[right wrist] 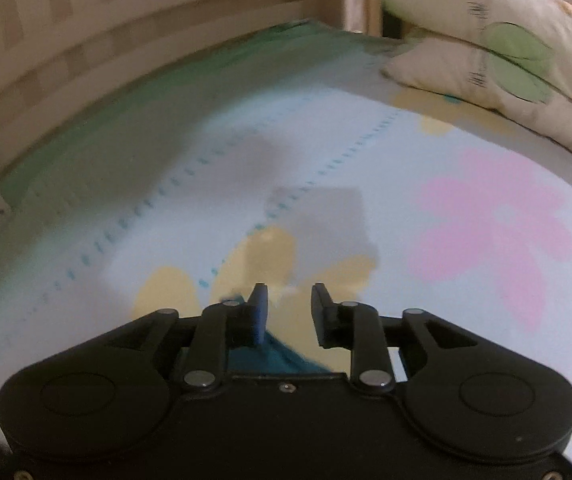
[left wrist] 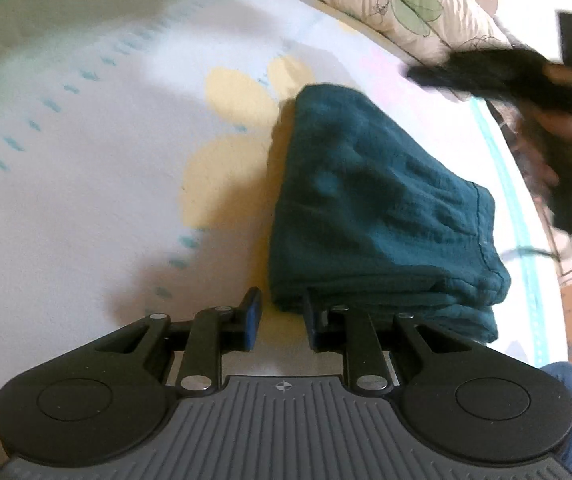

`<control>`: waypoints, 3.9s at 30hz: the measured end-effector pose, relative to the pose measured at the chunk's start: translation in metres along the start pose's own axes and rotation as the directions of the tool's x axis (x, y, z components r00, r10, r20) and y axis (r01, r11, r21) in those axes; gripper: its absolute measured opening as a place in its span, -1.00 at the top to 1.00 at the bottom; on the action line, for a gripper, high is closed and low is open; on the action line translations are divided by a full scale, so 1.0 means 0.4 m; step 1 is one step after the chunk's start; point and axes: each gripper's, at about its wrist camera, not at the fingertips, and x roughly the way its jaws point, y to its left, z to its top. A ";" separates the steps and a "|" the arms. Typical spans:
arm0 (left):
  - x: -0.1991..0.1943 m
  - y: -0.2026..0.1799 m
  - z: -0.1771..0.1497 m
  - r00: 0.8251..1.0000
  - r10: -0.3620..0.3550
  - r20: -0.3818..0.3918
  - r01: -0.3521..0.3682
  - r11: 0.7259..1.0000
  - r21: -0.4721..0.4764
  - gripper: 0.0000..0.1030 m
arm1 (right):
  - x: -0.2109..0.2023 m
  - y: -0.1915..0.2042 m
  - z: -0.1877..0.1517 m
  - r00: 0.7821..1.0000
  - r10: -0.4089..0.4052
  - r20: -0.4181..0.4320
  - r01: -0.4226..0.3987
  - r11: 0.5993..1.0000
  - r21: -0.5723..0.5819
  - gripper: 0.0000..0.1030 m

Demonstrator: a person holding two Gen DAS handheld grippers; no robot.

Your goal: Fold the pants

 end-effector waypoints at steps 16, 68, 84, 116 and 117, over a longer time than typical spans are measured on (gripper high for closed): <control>0.128 -0.184 0.087 1.000 0.007 -0.029 0.000 0.973 0.232 0.55 | -0.141 -0.181 -0.343 0.984 -0.094 -0.153 0.142 0.929 0.341 0.25; 0.292 -0.201 0.139 0.976 0.208 -0.065 -0.178 0.932 0.316 -0.96 | -0.103 -0.245 -0.458 0.998 -0.061 -0.025 0.066 0.894 0.442 -0.87; 0.298 -0.210 0.134 0.979 0.200 -0.036 -0.175 0.921 0.348 -0.98 | -0.097 -0.274 -0.443 0.999 -0.035 0.021 0.022 0.903 0.428 -0.16; 0.103 -0.201 0.247 0.935 0.183 0.303 -0.279 0.907 0.315 0.80 | -0.154 -0.184 -0.248 0.975 0.104 0.196 -0.160 0.942 0.295 0.53; 0.087 -0.185 0.262 0.929 0.193 0.317 -0.290 0.910 0.296 0.80 | -0.137 -0.169 -0.218 0.971 0.117 0.207 -0.172 0.947 0.272 0.53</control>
